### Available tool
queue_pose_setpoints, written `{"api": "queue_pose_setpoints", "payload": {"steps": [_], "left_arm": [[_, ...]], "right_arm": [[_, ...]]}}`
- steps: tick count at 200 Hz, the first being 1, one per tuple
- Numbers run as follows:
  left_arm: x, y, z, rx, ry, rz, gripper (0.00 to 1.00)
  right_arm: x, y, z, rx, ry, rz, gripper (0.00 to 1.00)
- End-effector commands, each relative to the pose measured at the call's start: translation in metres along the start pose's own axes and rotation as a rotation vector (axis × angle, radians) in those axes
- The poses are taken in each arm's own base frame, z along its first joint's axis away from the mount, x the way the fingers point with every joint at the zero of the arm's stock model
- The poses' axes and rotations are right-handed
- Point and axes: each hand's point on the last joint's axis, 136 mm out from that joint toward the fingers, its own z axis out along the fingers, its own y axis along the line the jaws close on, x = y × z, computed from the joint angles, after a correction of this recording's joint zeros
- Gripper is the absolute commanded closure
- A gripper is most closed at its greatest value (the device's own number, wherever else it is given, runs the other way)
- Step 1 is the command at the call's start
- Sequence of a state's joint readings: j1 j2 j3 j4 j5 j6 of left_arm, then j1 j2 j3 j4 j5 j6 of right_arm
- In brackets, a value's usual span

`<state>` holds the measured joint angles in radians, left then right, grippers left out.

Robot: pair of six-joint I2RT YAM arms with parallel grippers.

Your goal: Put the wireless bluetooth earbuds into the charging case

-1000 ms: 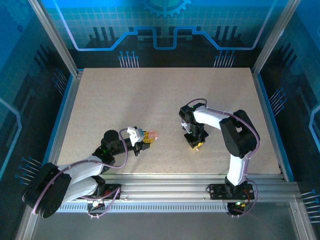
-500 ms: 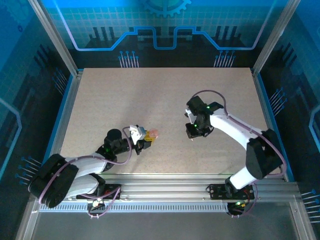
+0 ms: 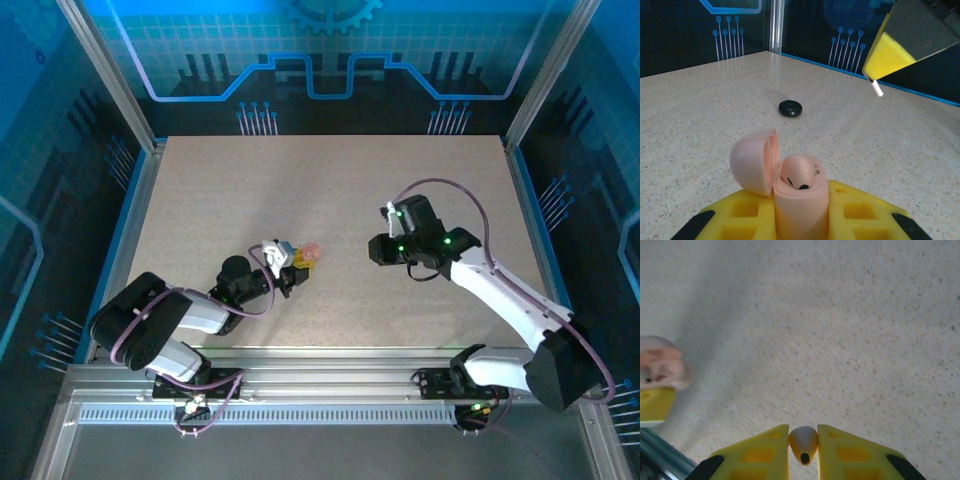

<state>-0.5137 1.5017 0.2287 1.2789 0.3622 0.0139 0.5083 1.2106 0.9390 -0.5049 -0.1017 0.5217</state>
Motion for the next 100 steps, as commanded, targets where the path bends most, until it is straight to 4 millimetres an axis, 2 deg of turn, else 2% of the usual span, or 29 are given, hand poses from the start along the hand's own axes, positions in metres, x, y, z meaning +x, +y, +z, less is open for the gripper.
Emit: {"api": "queue_pose_setpoints", "payload": {"steps": [1, 43, 50, 100], "left_arm": [[-0.029, -0.001, 0.005, 0.008, -0.107, 0.011, 0.87], [-0.035, -0.004, 0.010, 0.022, -0.123, 0.004, 0.87], [-0.036, -0.004, 0.010, 0.024, -0.125, 0.005, 0.87], [-0.041, -0.007, 0.013, 0.033, -0.137, 0.004, 0.87]], "right_arm": [[-0.022, 0.014, -0.012, -0.083, -0.128, 0.028, 0.81], [-0.032, 0.029, -0.019, -0.150, -0.186, 0.028, 0.81], [-0.024, 0.026, -0.013, -0.149, -0.168, 0.034, 0.81], [-0.031, 0.050, -0.010, -0.226, -0.189, 0.017, 0.81]]}}
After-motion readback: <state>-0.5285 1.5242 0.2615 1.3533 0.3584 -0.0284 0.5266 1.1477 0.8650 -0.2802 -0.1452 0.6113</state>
